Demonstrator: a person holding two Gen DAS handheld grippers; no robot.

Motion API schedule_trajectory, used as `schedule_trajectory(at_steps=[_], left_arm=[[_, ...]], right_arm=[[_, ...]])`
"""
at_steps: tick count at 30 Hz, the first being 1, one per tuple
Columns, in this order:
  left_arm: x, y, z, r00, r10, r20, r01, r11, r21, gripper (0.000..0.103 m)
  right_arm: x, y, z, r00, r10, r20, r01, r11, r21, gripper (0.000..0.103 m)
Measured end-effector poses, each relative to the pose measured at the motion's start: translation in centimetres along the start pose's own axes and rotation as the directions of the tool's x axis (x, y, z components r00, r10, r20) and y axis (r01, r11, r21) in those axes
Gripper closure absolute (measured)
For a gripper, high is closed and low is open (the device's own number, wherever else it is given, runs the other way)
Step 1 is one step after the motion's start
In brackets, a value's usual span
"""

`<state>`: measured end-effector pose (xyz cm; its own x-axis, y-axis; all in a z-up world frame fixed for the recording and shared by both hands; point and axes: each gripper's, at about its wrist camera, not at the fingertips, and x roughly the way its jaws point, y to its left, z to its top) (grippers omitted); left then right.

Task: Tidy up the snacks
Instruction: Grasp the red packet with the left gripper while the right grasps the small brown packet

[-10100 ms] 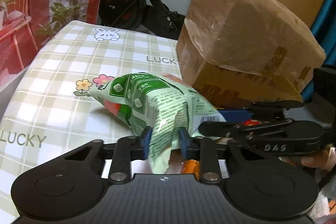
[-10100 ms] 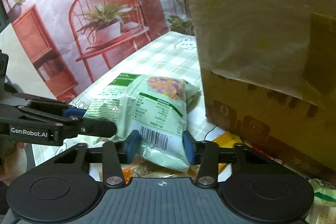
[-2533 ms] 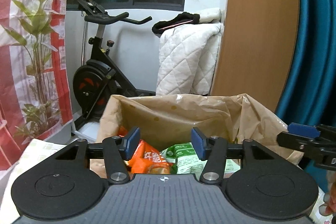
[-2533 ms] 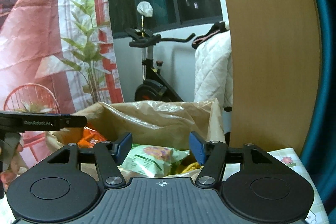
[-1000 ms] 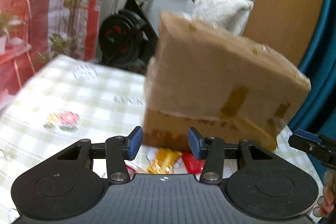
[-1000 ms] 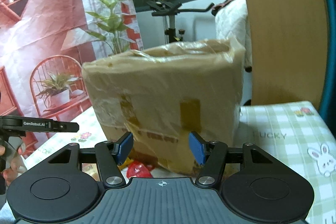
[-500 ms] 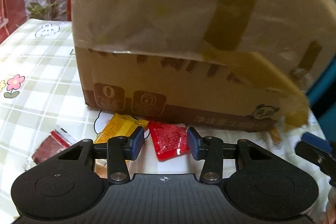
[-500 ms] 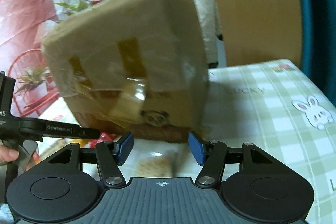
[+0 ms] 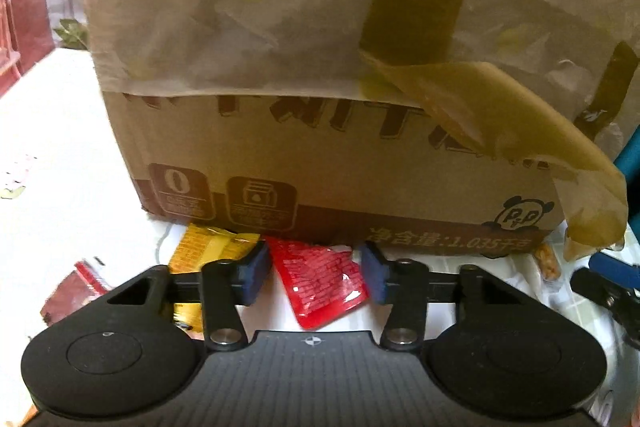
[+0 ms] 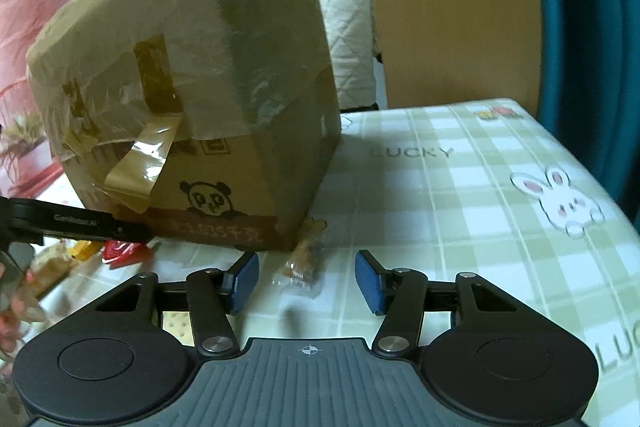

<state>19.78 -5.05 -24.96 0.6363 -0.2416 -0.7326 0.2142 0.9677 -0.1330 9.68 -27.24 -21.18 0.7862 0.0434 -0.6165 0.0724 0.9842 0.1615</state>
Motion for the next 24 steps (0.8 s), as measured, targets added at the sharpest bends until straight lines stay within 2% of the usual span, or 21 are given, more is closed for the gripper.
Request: schedule_trajectory(at_steps=[1, 2, 6, 10, 11, 13, 14, 15, 19, 24], left_arm=[[-0.2, 0.1, -0.2, 1.000, -0.004, 0.002, 0.004, 1.000, -0.001, 0.059], [-0.4, -0.1, -0.4, 1.000, -0.007, 0.000, 0.007, 1.000, -0.002, 0.066], [-1.7, 0.2, -1.6, 0.999, -0.030, -0.017, 0.031, 0.999, 0.015, 0.076], [-2.2, 0.0, -2.1, 0.999, -0.027, -0.035, 0.028, 0.999, 0.023, 0.079], [-2.2, -0.1, -1.9, 0.999, -0.026, -0.041, 0.027, 1.000, 0.012, 0.077], [-2.0, 0.1, -1.5, 0.999, -0.034, -0.037, 0.033, 0.999, -0.027, 0.063], [-2.0, 0.1, -1.2, 0.999, -0.038, -0.028, 0.037, 0.998, -0.045, 0.050], [-1.9, 0.1, -1.0, 0.999, -0.037, -0.023, 0.035, 0.998, -0.058, 0.042], [-0.7, -0.7, 0.1, 0.999, -0.008, -0.035, 0.005, 0.998, -0.059, 0.042], [-0.1, -2.8, 0.3, 0.997, 0.079, -0.023, -0.079, 0.997, -0.018, 0.039]], right_arm=[[0.4, 0.0, 0.1, 1.000, 0.006, -0.001, -0.006, 1.000, -0.001, 0.057], [0.7, 0.1, 0.3, 1.000, 0.009, -0.003, -0.009, 1.000, 0.004, 0.059], [1.9, 0.6, 0.7, 1.000, 0.007, -0.008, -0.007, 1.000, 0.000, 0.059], [2.9, 0.6, 0.9, 1.000, -0.008, -0.007, 0.008, 1.000, -0.016, 0.059], [3.1, 0.5, 0.8, 1.000, -0.009, -0.009, 0.008, 1.000, -0.011, 0.059], [3.3, 0.2, 0.7, 1.000, -0.007, -0.018, 0.008, 1.000, 0.007, 0.059], [3.3, 0.1, 0.6, 1.000, -0.006, -0.016, 0.007, 1.000, 0.013, 0.059], [3.2, 0.0, 0.6, 1.000, -0.006, -0.012, 0.006, 1.000, 0.017, 0.059], [3.3, -0.1, 0.5, 1.000, -0.003, -0.014, 0.003, 1.000, 0.031, 0.059], [3.3, -0.2, 0.3, 1.000, -0.003, -0.018, 0.003, 0.999, 0.043, 0.059]])
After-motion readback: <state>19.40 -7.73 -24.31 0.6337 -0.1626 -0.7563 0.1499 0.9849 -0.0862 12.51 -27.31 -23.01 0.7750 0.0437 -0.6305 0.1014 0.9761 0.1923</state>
